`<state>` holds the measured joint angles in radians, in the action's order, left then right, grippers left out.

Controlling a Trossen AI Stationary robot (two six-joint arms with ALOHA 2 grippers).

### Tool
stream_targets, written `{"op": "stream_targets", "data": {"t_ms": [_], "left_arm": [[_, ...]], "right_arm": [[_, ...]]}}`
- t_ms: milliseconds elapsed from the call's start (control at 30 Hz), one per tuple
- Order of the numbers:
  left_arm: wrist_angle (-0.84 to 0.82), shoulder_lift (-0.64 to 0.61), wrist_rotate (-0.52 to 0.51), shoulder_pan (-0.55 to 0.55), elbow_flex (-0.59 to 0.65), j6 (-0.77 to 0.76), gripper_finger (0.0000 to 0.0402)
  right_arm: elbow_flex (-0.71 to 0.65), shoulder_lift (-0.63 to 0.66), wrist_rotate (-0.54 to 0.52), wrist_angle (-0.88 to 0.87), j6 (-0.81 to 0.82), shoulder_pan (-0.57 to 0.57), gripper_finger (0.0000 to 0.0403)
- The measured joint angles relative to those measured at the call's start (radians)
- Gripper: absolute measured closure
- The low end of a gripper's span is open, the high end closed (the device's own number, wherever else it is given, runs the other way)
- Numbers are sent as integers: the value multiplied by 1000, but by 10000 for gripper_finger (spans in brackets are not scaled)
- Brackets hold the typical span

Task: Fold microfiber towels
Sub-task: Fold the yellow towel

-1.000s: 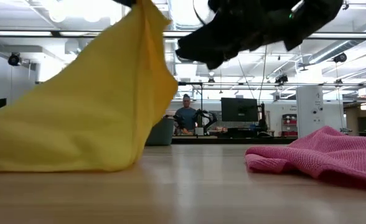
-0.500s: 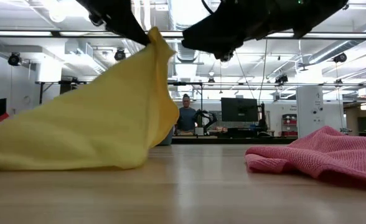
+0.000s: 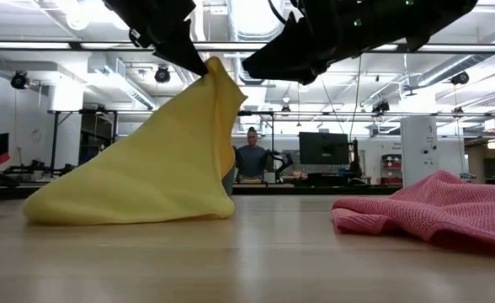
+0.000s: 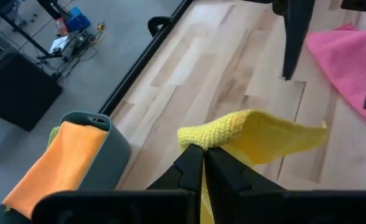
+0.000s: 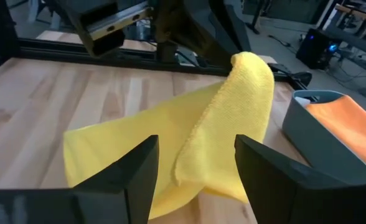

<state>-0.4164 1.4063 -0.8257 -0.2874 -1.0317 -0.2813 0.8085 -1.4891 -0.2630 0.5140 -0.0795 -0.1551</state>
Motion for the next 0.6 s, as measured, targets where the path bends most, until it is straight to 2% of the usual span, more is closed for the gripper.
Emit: {"op": "stream_targets", "data": {"t_ms": [133,333,400,500,600], "left_arm": [[23,0,0,0,2,0,401],[26,0,0,0,5,1,402],[25,0,0,0,4,1,401],[28,0,1,0,4,1,402],[29,0,2,0,5,5,402]], "right_arm": [[0,-20,0,28,0,0,202],[0,-118,-1,155,-14,5,203],[0,-144,-44,187,-20,5,210],[9,-151,-99,185,-41,5,248],[38,-149,-100,120,-44,7,320]]}}
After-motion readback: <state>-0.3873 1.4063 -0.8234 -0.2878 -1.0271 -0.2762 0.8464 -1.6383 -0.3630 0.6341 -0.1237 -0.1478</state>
